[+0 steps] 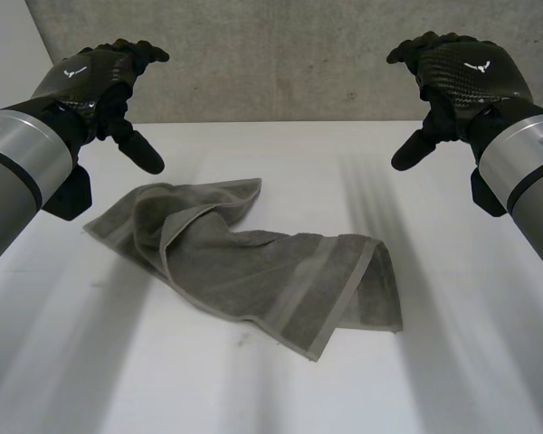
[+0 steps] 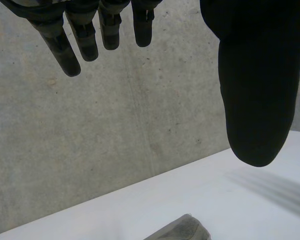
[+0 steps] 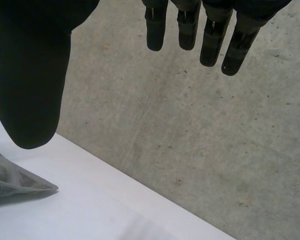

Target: Fold the towel.

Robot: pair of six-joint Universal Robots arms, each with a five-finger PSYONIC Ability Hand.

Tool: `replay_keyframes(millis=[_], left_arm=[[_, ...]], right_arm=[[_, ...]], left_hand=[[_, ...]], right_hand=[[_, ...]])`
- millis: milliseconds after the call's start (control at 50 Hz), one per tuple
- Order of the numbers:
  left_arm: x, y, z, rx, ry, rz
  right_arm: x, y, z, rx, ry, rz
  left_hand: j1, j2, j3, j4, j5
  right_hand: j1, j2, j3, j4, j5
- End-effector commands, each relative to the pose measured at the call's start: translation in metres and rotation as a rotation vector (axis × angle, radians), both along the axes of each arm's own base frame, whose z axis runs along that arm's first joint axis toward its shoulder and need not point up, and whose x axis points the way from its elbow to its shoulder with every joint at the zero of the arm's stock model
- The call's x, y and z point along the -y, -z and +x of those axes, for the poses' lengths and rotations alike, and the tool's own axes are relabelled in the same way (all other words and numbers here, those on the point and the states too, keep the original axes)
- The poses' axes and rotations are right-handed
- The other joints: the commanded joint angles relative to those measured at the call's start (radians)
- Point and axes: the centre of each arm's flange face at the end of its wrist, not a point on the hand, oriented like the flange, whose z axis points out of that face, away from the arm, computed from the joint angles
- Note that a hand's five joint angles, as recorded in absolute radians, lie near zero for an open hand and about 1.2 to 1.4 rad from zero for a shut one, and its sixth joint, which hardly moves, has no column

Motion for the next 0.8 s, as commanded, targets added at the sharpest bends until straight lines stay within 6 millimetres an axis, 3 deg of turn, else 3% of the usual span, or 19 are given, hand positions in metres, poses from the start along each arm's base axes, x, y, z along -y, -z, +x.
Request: replay_keyframes(millis=[20,160,200,220,260,300,380,420,480,580,800], left_arm=[[0.003,0.000,-0.001,-0.005,0.002,-0.017],[0.008,0.007,-0.005,0.012,0.041,-0.046],[0.016,0.018,-0.007,0.071,0.060,-0.060],[0.016,0.019,-0.007,0.072,0.060,-0.060],[0.019,0.025,-0.009,0.108,0.068,-0.066],[0.024,0.040,-0.010,0.181,0.074,-0.058],[0.031,0.056,-0.013,0.233,0.079,-0.038],[0.037,0.069,-0.015,0.253,0.083,-0.025],[0.041,0.074,-0.016,0.253,0.083,-0.025],[0.051,0.090,-0.019,0.255,0.081,-0.024],[0.056,0.097,-0.020,0.255,0.079,-0.029]], right_arm=[[0.000,0.003,0.002,-0.027,-0.004,0.001],[-0.011,0.023,0.009,-0.214,-0.032,0.035],[-0.030,0.045,0.029,-0.283,-0.117,0.093],[-0.030,0.045,0.029,-0.284,-0.118,0.093],[-0.055,0.066,0.051,-0.300,-0.211,0.153],[-0.064,0.076,0.055,-0.290,-0.240,0.193],[-0.068,0.100,0.060,-0.245,-0.252,0.286],[-0.071,0.124,0.070,-0.188,-0.273,0.359],[-0.077,0.134,0.077,-0.168,-0.293,0.385],[-0.083,0.170,0.094,-0.162,-0.323,0.435],[-0.077,0.201,0.113,-0.127,-0.340,0.383]], left_hand=[[0.013,0.022,0.018,0.020,-0.016],[0.031,0.040,0.036,0.037,0.002],[0.031,0.040,0.036,0.037,0.002],[0.031,0.040,0.036,0.037,0.002],[0.039,0.049,0.045,0.046,0.011],[0.039,0.049,0.045,0.046,0.011],[0.036,0.046,0.042,0.043,0.008],[0.036,0.046,0.042,0.043,0.008],[0.036,0.046,0.042,0.043,0.008],[0.036,0.046,0.042,0.043,0.008],[0.036,0.046,0.042,0.043,0.008]], right_hand=[[-0.033,-0.051,-0.040,-0.056,-0.048],[-0.033,-0.051,-0.040,-0.056,-0.048],[-0.033,-0.051,-0.040,-0.056,-0.048],[-0.033,-0.051,-0.040,-0.056,-0.048],[-0.033,-0.051,-0.040,-0.056,-0.048],[-0.033,-0.051,-0.040,-0.056,-0.048],[-0.033,-0.051,-0.040,-0.056,-0.048],[-0.033,-0.051,-0.040,-0.056,-0.048],[-0.033,-0.051,-0.040,-0.056,-0.048],[-0.003,-0.020,-0.010,-0.025,-0.018],[0.241,0.224,0.234,0.219,0.226]])
